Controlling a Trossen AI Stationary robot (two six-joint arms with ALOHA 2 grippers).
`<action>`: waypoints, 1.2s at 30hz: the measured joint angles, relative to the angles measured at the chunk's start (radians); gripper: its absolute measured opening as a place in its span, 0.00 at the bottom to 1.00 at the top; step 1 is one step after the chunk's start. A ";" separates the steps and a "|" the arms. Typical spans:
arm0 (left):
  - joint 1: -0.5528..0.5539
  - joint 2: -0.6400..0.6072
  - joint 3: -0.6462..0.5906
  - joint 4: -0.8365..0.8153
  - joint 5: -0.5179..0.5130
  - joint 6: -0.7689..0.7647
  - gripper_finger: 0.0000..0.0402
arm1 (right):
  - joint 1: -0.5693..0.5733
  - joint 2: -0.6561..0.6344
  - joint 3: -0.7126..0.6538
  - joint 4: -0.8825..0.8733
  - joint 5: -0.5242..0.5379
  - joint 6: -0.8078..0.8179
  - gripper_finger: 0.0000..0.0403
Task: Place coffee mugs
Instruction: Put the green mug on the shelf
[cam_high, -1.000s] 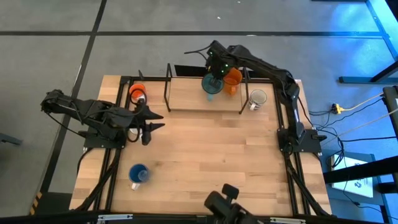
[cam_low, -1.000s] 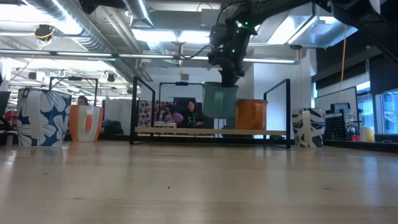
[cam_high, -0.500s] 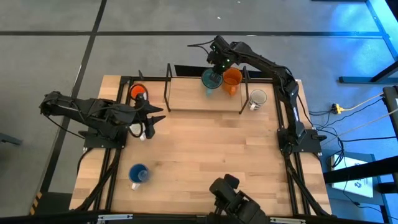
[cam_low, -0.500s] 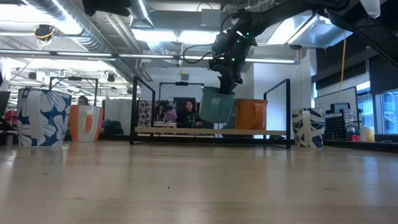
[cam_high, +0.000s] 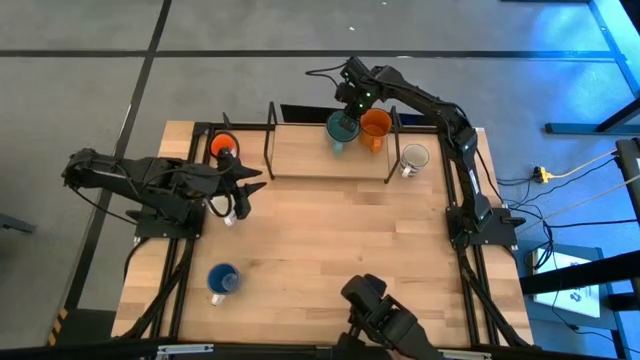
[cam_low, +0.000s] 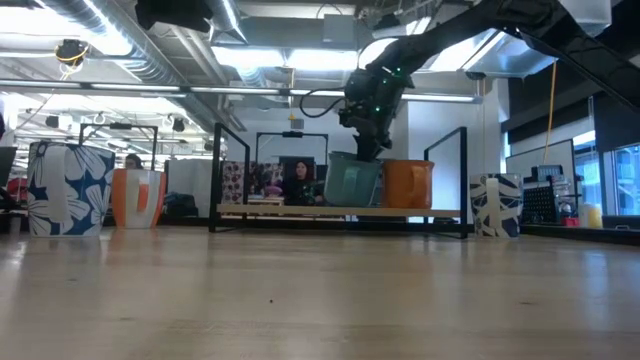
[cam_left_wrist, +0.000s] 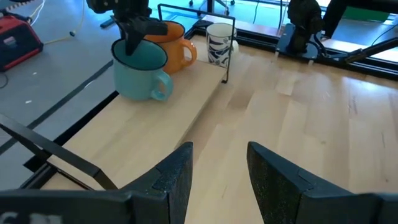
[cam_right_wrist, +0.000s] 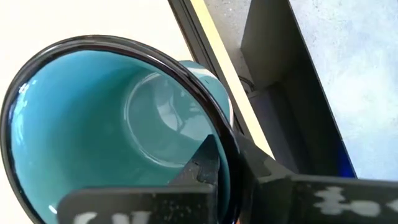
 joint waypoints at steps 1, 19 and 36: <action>0.000 0.000 0.000 0.000 -0.001 0.000 0.37 | -0.001 0.000 0.000 -0.003 0.000 0.000 0.01; 0.000 0.000 0.000 0.000 -0.001 0.000 0.37 | 0.001 0.003 -0.001 -0.039 0.011 0.051 0.19; 0.000 0.000 0.000 0.000 -0.008 0.000 0.37 | 0.011 -0.006 0.004 -0.043 0.103 -0.046 0.26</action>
